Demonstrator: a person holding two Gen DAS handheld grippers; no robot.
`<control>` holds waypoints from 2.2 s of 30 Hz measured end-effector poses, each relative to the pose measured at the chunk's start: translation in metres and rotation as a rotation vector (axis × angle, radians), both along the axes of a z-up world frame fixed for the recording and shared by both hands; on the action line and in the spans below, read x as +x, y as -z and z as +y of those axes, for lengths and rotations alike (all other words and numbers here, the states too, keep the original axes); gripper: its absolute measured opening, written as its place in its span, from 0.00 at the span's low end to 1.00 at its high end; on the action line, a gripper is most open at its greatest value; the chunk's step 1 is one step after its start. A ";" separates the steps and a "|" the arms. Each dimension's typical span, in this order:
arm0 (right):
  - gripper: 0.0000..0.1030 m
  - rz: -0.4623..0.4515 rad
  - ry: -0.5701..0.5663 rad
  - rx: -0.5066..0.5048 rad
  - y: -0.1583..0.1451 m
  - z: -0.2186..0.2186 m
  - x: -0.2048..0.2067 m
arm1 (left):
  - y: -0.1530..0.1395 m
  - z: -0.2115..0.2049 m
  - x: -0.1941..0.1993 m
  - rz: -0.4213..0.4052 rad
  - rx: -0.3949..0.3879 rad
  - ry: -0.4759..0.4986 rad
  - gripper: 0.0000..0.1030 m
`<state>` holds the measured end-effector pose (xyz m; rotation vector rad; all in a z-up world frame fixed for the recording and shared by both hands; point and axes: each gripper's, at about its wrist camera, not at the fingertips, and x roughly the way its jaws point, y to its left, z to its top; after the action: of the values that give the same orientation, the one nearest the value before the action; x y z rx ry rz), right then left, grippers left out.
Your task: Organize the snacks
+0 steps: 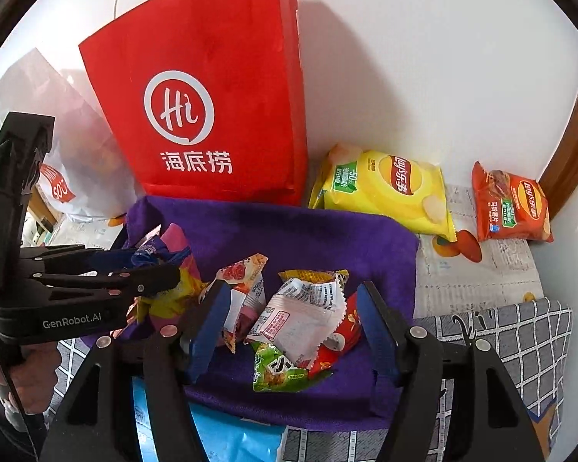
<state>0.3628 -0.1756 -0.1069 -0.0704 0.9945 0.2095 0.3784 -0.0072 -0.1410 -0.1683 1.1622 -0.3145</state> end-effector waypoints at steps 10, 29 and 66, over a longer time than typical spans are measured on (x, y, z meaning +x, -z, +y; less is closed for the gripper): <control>0.65 -0.008 -0.001 -0.004 -0.002 0.000 -0.001 | 0.001 -0.007 0.000 -0.018 0.025 0.016 0.54; 0.65 -0.047 0.029 -0.005 -0.026 -0.011 -0.007 | -0.046 -0.005 -0.014 -0.109 0.126 -0.048 0.76; 0.73 -0.139 0.121 0.033 -0.116 -0.033 -0.221 | -0.146 -0.022 -0.246 -0.288 0.132 -0.095 0.84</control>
<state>0.1416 -0.2084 0.0088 0.0059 0.8538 0.1084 0.1325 -0.0290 0.0046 -0.0594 0.8836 -0.1708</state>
